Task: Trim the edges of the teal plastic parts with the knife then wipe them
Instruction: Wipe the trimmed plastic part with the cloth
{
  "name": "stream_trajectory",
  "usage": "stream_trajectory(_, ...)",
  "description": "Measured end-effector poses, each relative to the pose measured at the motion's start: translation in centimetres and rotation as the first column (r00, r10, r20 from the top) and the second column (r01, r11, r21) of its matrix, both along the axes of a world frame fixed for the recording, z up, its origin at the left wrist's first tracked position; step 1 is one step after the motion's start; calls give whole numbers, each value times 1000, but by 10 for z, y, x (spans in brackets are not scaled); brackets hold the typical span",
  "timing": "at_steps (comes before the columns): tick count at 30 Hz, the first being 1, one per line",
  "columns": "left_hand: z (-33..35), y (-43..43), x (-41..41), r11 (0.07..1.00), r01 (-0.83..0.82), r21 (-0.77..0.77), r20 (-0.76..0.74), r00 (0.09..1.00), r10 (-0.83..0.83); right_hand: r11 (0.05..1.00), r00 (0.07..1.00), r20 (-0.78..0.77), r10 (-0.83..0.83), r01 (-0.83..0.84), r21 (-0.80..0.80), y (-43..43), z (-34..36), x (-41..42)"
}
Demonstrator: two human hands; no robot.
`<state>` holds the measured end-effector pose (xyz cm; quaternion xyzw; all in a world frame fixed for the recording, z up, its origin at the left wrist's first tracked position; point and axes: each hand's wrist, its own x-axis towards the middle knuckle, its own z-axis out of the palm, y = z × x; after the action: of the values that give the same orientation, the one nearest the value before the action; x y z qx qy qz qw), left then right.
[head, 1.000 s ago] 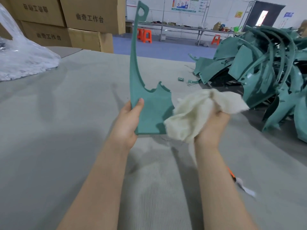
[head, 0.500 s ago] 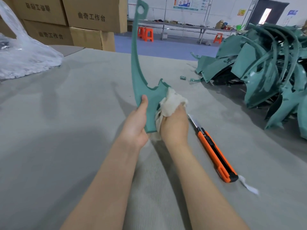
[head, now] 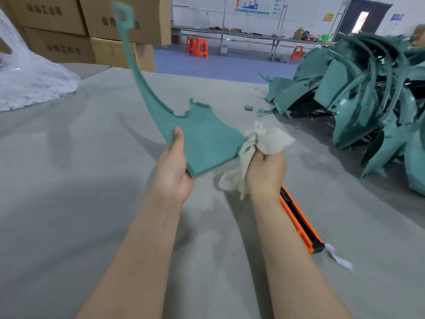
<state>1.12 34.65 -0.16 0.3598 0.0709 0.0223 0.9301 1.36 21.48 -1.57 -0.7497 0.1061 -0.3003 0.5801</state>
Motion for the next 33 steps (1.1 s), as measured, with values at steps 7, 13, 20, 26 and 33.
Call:
stream_trajectory(7, -2, -11, -4, 997, -50, 52, 10, 999, 50, 464, 821, 132, 556, -438, 770, 44, 10, -19)
stream_trajectory(13, -11, -30, -8, 897, -149, 417, 123, 987, 106, 536, 889, -87, 450, -191, 822, 43, 4, -14)
stream_trajectory(20, -9, -36, -11, 954, 48, 295, 178, 979, -104, 755, 968, -115, 224, -97, 649, 28, 6, -2)
stream_trajectory(26, -11, -35, -12, 909, 65, 411, 151, 979, -139, 721, 986, -153, 72, 55, 691, -4, 4, 11)
stream_trajectory(33, -10, -21, -9, 944, 162, 287, 78, 978, -191, 607, 996, -79, 49, 34, 794, -19, 3, 14)
